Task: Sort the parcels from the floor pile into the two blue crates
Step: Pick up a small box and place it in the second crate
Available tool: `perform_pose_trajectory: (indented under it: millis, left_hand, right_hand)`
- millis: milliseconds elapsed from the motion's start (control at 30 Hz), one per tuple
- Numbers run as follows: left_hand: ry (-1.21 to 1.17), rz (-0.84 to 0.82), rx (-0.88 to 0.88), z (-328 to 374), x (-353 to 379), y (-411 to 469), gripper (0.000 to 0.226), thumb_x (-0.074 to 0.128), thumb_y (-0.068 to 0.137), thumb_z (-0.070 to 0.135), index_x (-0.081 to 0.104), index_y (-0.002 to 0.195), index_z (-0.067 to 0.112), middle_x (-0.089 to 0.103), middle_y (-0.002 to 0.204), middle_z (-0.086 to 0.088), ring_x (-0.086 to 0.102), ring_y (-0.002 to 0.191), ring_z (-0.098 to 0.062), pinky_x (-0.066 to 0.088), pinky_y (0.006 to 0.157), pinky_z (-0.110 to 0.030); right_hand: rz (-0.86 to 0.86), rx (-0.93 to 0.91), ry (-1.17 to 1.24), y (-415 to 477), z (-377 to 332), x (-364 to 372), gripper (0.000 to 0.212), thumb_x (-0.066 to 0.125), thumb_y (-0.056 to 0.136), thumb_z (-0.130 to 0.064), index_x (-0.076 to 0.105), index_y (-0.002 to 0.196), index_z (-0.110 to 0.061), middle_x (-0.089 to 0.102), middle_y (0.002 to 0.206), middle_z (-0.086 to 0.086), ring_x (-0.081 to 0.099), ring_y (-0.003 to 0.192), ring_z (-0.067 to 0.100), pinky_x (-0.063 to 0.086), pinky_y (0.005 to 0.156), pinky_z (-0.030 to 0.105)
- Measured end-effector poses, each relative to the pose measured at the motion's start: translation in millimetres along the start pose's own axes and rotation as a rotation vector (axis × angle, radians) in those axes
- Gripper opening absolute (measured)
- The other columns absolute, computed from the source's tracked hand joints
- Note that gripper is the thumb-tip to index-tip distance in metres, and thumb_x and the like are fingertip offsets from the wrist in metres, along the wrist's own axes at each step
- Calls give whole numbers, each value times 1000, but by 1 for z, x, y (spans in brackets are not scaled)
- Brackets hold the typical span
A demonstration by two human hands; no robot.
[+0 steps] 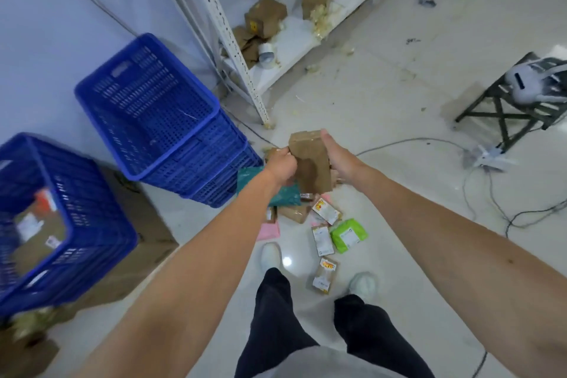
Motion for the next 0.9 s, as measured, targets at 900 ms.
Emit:
perform_pose_trajectory:
  millis: [900]
  left_hand:
    - [-189, 340, 191, 22, -235, -16, 40, 70, 82, 40, 51, 115, 26, 63, 112, 6, 64, 100, -14, 57, 78, -38]
  right_hand:
    - [-68, -471, -132, -37, -182, 170, 60, 21, 97, -69, 23, 152, -46, 30, 155, -14, 18, 145, 6, 18, 110, 30]
Point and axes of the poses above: each hand's wrist, its own y-axis towards the middle knuckle, its own x-axis out of the palm, z = x × y, the point moved 6 cm from there along y, towards the middle knuckle
